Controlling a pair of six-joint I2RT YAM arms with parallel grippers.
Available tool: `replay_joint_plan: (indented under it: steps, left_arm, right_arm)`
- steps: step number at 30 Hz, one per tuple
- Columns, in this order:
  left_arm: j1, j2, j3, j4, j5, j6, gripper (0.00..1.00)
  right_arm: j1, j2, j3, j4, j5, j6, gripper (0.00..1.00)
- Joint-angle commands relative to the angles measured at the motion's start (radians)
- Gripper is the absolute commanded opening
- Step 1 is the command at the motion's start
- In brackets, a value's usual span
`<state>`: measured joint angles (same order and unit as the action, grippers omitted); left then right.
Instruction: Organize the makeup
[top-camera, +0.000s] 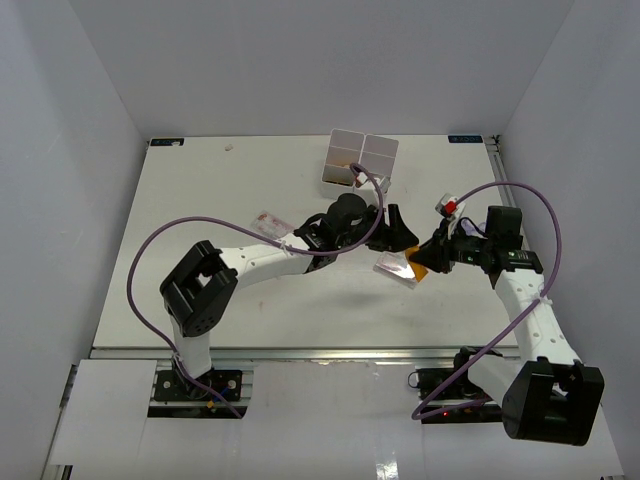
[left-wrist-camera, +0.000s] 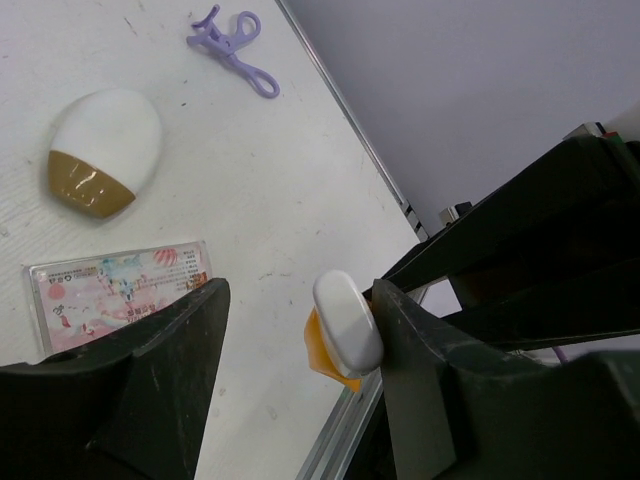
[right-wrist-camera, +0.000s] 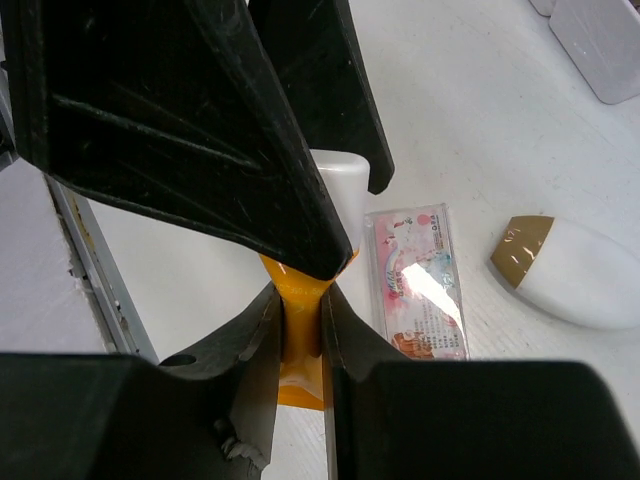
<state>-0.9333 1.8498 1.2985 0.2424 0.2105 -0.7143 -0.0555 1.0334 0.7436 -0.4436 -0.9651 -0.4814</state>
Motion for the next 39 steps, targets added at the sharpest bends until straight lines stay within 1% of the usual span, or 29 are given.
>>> replay_joint_plan:
  steps: [1,5,8,13,15,18,22,25,27,29,31,35,39]
  left_arm:
    - [-0.014,0.018,0.07,-0.065,0.0,0.014,0.57]
    - [-0.018,0.037,0.098,-0.094,0.022,0.013,0.43]
    - [-0.021,0.042,0.111,-0.115,0.038,0.015,0.28]
    - [-0.021,0.039,0.113,-0.139,0.055,0.021,0.15]
    - [-0.021,0.035,0.109,-0.148,0.06,0.027,0.1]
    - [-0.021,0.025,0.102,-0.155,0.063,0.034,0.03]
    - [-0.019,0.012,0.102,-0.181,0.034,0.06,0.0]
    - [-0.01,0.002,0.119,-0.221,0.015,0.099,0.0]
    - [0.007,-0.001,0.136,-0.235,0.007,0.118,0.0]
    - [0.029,-0.012,0.161,-0.294,-0.02,0.154,0.0]
    - [0.048,-0.023,0.19,-0.342,-0.049,0.192,0.0]
    - [0.111,-0.033,0.249,-0.393,-0.073,0.235,0.0]
    - [0.16,-0.021,0.34,-0.425,-0.074,0.26,0.0]
  right_arm:
    - [0.005,-0.027,-0.008,0.047,-0.002,0.006,0.24]
    - [0.005,-0.029,-0.012,0.054,0.011,0.007,0.24]
    - [0.005,-0.032,-0.013,0.059,0.016,0.009,0.25]
    - [0.005,-0.034,-0.016,0.065,0.023,0.011,0.28]
    - [0.005,-0.033,-0.015,0.065,0.024,0.012,0.34]
    - [0.005,-0.035,-0.018,0.066,0.026,0.012,0.54]
    - [0.005,-0.043,-0.017,0.065,0.033,0.012,0.81]
    - [0.004,-0.066,-0.017,0.063,0.035,0.009,0.89]
    - [0.003,-0.079,-0.016,0.06,0.038,0.009,0.91]
    - [-0.002,-0.098,-0.012,0.046,0.037,-0.014,0.93]
    - [-0.019,-0.121,-0.008,0.016,0.004,-0.058,0.95]
    - [-0.055,-0.156,0.003,-0.047,-0.061,-0.143,0.94]
    - [-0.081,-0.176,0.002,-0.059,-0.066,-0.155,0.94]
